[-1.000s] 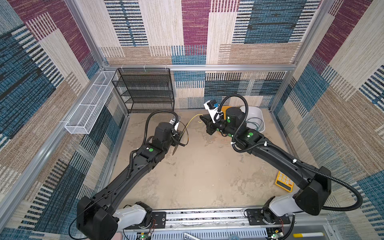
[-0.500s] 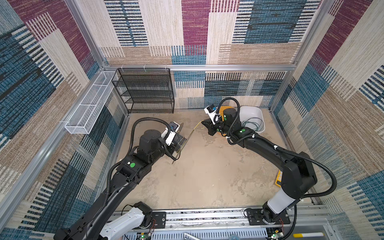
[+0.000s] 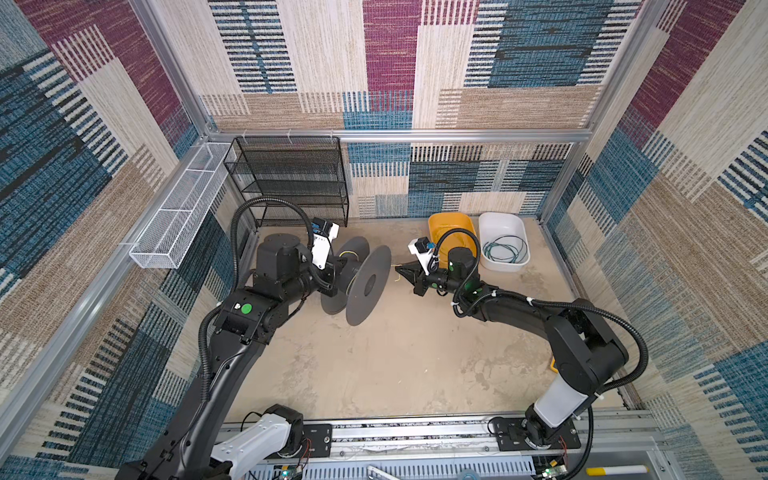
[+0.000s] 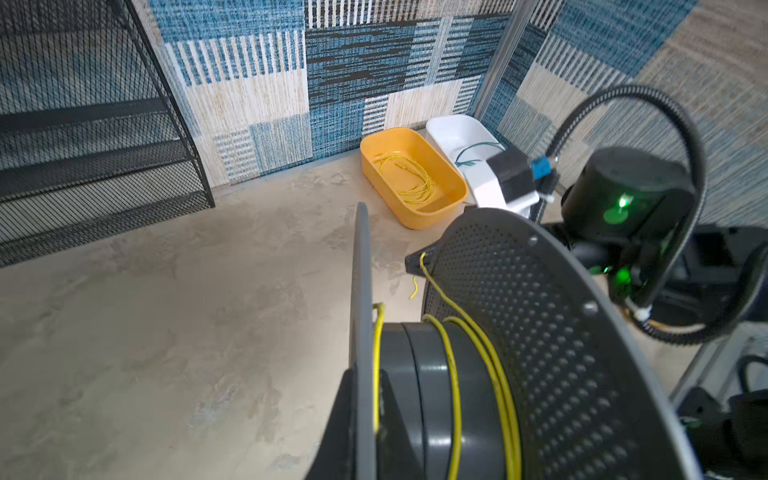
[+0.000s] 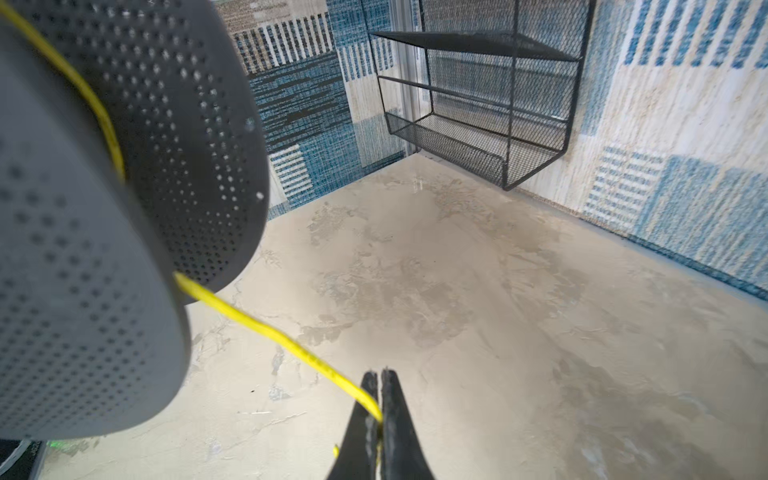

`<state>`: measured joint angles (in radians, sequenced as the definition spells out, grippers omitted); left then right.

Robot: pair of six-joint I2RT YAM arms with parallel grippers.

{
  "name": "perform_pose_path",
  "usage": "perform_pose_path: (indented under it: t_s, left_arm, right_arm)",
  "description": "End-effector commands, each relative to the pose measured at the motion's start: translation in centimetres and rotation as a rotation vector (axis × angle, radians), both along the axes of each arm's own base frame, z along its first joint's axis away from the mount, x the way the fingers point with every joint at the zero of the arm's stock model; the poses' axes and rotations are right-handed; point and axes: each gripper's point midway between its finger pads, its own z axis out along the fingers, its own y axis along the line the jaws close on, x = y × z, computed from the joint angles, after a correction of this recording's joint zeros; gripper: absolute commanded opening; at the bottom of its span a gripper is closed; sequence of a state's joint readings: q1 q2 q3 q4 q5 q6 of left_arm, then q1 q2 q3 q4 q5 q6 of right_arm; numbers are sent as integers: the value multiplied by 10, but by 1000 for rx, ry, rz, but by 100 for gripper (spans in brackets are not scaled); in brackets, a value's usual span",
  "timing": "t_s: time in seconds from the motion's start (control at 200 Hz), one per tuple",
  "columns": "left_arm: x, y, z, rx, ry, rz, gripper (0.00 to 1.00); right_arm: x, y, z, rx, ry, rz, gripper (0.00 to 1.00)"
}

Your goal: Wrap the cables

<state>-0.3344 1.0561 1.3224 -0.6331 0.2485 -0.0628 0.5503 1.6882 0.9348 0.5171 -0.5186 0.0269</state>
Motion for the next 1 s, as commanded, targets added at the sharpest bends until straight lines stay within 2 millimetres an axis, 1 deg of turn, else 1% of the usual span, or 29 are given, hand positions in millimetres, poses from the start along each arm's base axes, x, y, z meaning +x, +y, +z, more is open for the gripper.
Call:
perform_pose_path:
  t_s: [0.0, 0.17, 0.25, 0.361, 0.531, 0.681, 0.831, 0.906, 0.992]
  left_arm:
    - [16, -9, 77, -286, -166, 0, 0]
    - [38, -1, 95, -412, -191, 68, 0]
    - [46, 5, 101, -451, -207, 105, 0]
    - [53, 15, 109, -496, -228, 150, 0]
    - [61, 31, 118, -558, -266, 225, 0]
    - [71, 42, 122, -602, -284, 285, 0]
    - [82, 48, 124, -653, -304, 321, 0]
    - [87, 50, 122, -665, -305, 337, 0]
    - [92, 49, 118, -667, -306, 341, 0]
  right_arm:
    - [1, -7, -36, -42, 110, -124, 0]
    - [-30, 13, -43, 13, 137, -63, 0]
    - [-44, 22, -42, 43, 146, -23, 0]
    - [-63, 33, -42, 46, 138, 13, 0]
    - [-90, 40, -43, 55, 137, 60, 0]
    - [-111, 45, -45, 63, 149, 97, 0]
    - [-133, 57, -52, 62, 178, 139, 0]
    - [-140, 61, -55, 61, 190, 156, 0]
    - [-142, 63, -58, 62, 201, 163, 0]
